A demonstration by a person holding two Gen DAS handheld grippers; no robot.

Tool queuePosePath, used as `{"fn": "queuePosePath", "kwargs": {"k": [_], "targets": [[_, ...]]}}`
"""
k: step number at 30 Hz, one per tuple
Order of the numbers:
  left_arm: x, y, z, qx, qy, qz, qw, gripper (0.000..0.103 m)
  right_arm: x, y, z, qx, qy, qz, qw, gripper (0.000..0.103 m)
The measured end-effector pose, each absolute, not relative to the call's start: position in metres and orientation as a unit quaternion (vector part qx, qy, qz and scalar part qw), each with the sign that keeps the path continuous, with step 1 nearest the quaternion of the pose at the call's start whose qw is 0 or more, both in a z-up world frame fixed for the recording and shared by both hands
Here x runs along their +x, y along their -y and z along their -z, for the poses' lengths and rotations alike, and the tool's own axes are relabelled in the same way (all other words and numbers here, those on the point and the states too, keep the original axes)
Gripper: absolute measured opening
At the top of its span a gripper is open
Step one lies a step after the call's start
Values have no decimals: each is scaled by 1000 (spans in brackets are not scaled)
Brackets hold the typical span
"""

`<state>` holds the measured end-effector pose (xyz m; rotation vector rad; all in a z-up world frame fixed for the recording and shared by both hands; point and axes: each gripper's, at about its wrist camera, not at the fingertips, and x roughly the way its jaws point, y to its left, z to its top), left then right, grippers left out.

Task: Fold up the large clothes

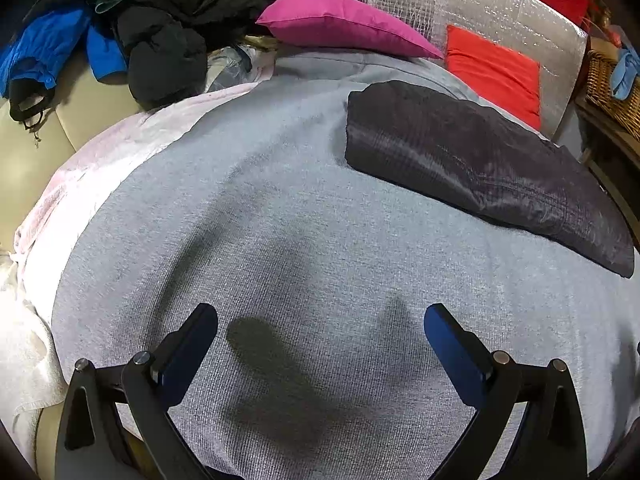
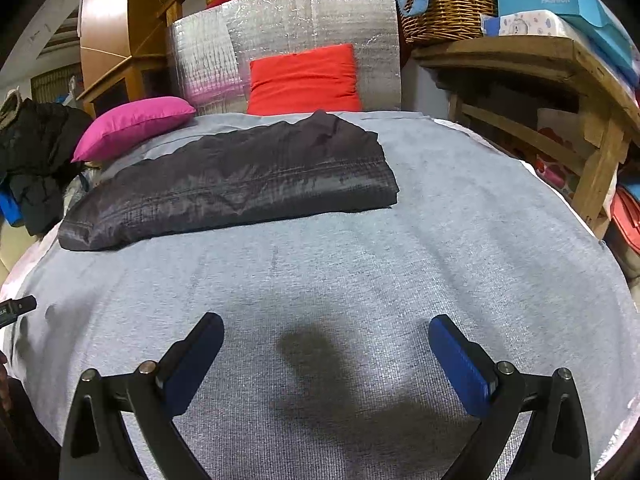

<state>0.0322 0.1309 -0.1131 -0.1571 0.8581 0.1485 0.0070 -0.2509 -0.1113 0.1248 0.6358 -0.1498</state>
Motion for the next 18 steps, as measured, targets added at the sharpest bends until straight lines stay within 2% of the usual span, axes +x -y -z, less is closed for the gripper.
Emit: {"fn": "queuePosePath", "kwargs": {"k": [18], "targets": [[38, -122, 117, -53, -423, -67, 902, 102, 8, 253, 113, 80, -310, 63, 945, 103]]}}
